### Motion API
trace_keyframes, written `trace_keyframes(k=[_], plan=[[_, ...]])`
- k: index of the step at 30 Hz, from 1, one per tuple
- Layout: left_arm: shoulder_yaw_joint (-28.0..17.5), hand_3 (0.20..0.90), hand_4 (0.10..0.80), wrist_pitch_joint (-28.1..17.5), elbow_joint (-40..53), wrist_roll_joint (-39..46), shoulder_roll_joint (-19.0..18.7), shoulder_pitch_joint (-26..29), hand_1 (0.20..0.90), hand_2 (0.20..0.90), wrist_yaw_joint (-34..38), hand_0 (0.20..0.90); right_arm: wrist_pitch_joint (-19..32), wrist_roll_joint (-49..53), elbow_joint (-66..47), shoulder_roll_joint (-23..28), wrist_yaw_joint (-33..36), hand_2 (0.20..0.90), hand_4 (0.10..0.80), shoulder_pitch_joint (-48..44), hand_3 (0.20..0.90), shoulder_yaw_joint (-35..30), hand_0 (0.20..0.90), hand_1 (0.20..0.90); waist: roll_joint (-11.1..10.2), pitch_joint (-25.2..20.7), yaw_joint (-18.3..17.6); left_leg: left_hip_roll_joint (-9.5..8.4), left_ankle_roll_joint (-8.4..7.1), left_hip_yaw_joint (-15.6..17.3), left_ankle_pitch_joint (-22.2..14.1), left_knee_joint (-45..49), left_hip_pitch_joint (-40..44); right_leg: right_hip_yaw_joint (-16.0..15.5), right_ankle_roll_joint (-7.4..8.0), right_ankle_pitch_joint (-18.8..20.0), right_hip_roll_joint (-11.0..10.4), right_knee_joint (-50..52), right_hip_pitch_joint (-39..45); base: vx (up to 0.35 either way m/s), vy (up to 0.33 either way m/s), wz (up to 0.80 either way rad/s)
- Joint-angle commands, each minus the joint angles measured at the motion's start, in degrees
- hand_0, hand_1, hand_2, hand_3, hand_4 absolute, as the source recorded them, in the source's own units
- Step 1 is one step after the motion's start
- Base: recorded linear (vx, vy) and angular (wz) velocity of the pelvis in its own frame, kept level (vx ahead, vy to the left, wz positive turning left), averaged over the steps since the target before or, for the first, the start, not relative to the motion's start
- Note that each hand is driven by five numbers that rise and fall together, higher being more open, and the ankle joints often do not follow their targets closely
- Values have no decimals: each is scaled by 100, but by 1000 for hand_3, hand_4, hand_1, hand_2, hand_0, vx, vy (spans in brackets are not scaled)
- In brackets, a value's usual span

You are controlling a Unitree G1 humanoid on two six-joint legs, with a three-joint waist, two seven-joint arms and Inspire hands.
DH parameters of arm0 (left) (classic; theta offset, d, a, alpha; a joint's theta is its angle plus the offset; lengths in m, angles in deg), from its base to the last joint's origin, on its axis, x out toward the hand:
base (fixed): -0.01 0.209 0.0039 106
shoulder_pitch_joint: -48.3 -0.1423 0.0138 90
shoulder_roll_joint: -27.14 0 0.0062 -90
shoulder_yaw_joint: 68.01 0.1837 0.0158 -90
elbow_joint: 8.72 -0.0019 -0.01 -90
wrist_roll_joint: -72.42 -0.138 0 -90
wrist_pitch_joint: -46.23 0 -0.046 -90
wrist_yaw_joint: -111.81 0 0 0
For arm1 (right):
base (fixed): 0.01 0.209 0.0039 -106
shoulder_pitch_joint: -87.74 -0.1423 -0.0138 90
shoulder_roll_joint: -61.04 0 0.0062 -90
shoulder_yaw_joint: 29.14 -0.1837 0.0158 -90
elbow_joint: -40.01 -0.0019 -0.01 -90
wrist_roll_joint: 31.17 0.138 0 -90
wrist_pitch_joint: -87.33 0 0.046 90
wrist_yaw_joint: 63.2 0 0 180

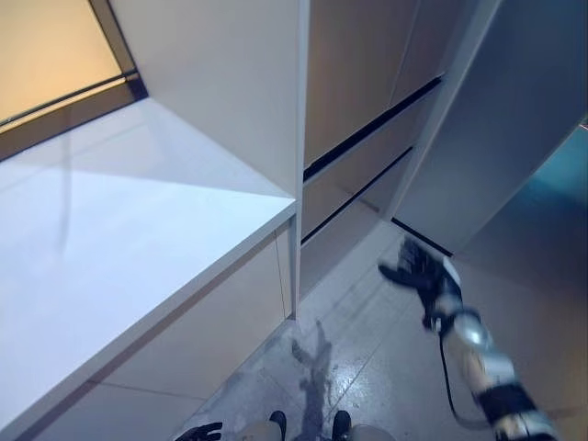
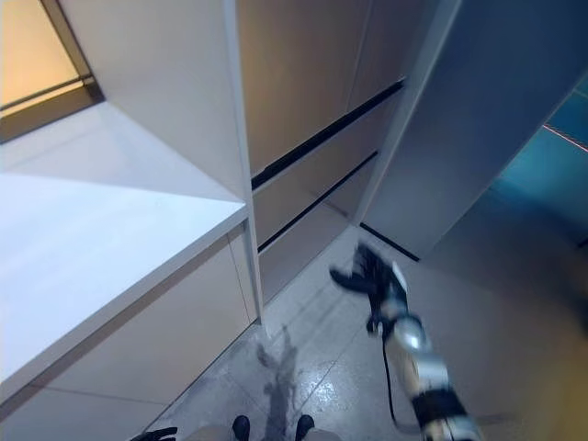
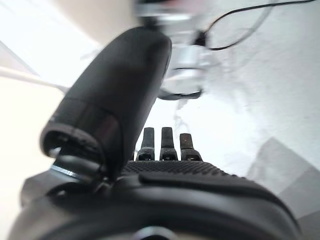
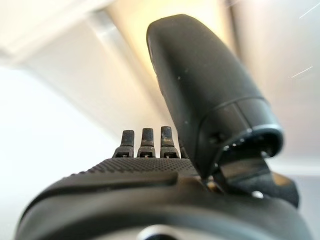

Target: Put drinks into fridge and close the fridge

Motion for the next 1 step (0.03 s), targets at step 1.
trace_keyframes(k=[1], plan=[[68, 900, 800, -113, 105, 349, 103, 343, 900, 900, -37, 900, 350, -419, 91, -123, -410, 900, 800, -234, 900, 4, 900, 900, -10, -413, -126, -150, -8, 352, -126, -140, -71, -168, 50, -108, 217, -155, 32, -62, 5, -14]])
